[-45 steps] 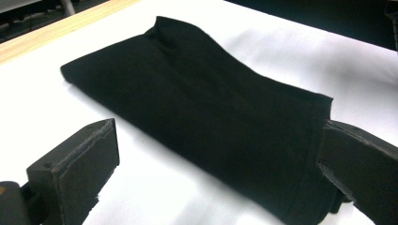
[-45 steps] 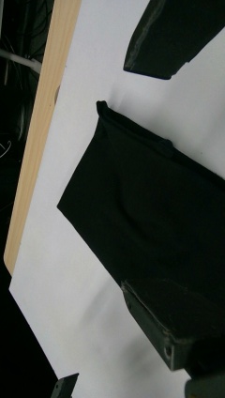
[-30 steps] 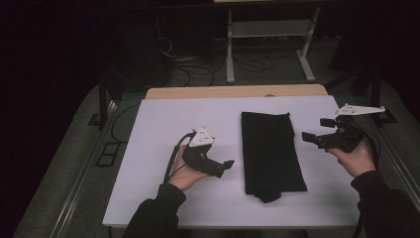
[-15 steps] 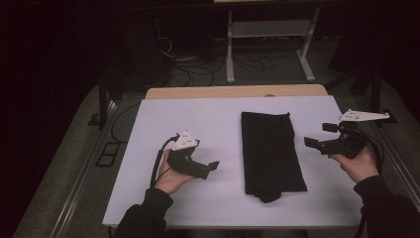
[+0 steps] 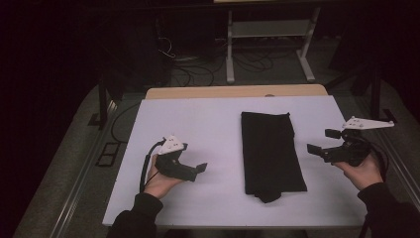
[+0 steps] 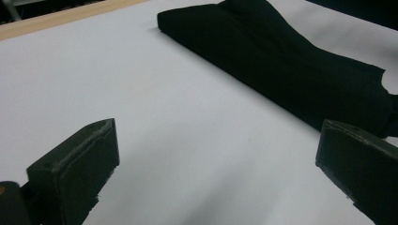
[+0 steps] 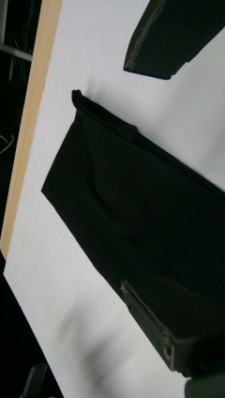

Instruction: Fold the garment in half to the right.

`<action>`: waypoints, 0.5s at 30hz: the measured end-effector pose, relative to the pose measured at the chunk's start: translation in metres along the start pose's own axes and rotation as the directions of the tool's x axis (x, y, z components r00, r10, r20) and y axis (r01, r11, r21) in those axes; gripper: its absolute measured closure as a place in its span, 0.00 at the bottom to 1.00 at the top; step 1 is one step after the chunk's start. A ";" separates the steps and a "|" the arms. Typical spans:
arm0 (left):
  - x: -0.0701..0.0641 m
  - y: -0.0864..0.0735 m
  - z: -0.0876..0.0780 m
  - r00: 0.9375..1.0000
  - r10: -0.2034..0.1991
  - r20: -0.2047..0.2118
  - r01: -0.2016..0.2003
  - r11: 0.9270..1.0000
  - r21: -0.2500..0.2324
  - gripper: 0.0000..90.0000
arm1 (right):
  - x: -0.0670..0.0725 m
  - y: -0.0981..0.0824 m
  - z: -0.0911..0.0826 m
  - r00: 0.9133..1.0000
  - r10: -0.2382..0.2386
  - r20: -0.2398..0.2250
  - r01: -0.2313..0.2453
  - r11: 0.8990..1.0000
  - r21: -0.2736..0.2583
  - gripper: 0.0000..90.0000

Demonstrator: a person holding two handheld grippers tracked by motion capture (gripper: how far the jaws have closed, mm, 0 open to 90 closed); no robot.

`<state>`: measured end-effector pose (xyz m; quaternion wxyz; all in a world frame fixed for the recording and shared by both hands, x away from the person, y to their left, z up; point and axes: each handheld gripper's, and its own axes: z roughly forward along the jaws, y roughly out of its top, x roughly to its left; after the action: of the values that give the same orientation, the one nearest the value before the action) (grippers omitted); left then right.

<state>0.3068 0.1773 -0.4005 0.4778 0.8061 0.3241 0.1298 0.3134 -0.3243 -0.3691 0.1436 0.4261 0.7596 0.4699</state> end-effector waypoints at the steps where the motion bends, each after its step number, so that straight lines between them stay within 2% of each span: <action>1: 0.001 -0.001 -0.001 1.000 -0.005 -0.002 0.005 1.000 -0.001 0.00 | 0.001 -0.001 0.000 1.000 0.006 -0.001 -0.006 1.000 0.002 0.00; 15: 0.014 -0.015 -0.020 0.999 -0.038 -0.034 0.038 0.999 -0.013 0.00 | 0.005 -0.014 -0.008 1.000 0.000 -0.007 -0.001 1.000 -0.004 0.00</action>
<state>0.3010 0.2050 -0.4044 0.4797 0.7945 0.3466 0.1364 0.2980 -0.3283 -0.3760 0.1418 0.4245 0.7591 0.4727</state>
